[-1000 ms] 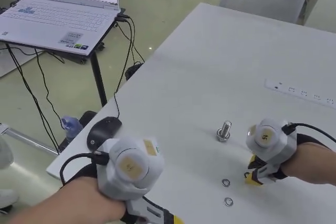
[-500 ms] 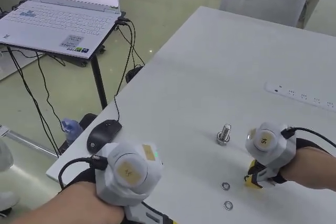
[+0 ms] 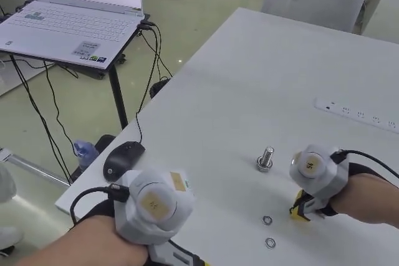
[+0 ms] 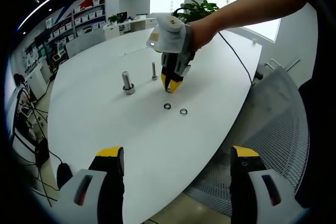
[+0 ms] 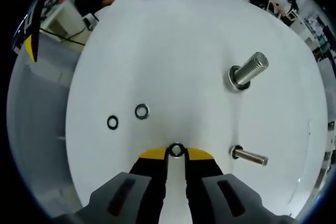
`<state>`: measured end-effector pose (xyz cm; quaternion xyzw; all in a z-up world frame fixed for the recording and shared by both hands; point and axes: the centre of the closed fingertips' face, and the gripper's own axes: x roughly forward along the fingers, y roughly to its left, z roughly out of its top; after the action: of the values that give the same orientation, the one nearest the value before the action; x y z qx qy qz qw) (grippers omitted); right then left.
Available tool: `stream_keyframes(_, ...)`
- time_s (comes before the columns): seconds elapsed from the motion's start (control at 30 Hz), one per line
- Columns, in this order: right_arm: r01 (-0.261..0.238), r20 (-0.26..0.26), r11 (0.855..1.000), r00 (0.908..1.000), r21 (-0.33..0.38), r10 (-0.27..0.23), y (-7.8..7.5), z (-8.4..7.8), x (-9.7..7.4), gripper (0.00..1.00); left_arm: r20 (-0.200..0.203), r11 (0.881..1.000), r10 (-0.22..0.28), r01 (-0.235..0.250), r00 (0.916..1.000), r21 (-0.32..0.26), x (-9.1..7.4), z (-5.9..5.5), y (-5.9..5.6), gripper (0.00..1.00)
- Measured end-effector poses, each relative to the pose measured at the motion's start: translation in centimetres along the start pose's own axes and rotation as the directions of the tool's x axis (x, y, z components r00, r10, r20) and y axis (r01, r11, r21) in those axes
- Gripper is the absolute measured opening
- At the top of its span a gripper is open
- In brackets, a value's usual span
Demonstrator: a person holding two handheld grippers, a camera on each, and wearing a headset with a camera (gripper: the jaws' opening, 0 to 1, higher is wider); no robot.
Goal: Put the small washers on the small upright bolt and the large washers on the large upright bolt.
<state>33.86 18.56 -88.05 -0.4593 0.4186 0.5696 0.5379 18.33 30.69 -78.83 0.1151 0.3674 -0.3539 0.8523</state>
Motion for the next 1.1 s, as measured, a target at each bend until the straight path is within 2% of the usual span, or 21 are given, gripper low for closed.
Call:
stream_keyframes(0.4,0.001,0.003,1.000,1.0000,0.024,-0.001,0.1,-0.4,-0.4,0.13,-0.012,1.000,0.015,-0.015,0.9998,0.006,-0.2,0.0,0.5,0.81)
stream_keyframes(0.6,0.009,-0.001,0.999,1.0000,0.044,-0.009,-0.3,-1.6,-1.8,0.13,-0.008,1.000,0.016,-0.016,0.9998,0.009,0.0,0.2,0.7,0.81)
stream_keyframes(0.87,0.029,-0.013,0.995,0.9995,0.096,-0.028,-1.9,-4.3,-4.4,0.13,-0.005,1.000,0.013,-0.013,0.9999,0.011,0.2,0.5,0.8,0.81)
stream_keyframes(1.1,0.047,0.005,0.991,0.9988,0.125,-0.048,-3.0,-4.3,-5.5,0.13,-0.014,1.000,0.006,-0.006,0.9999,0.020,0.3,0.7,0.4,0.81)
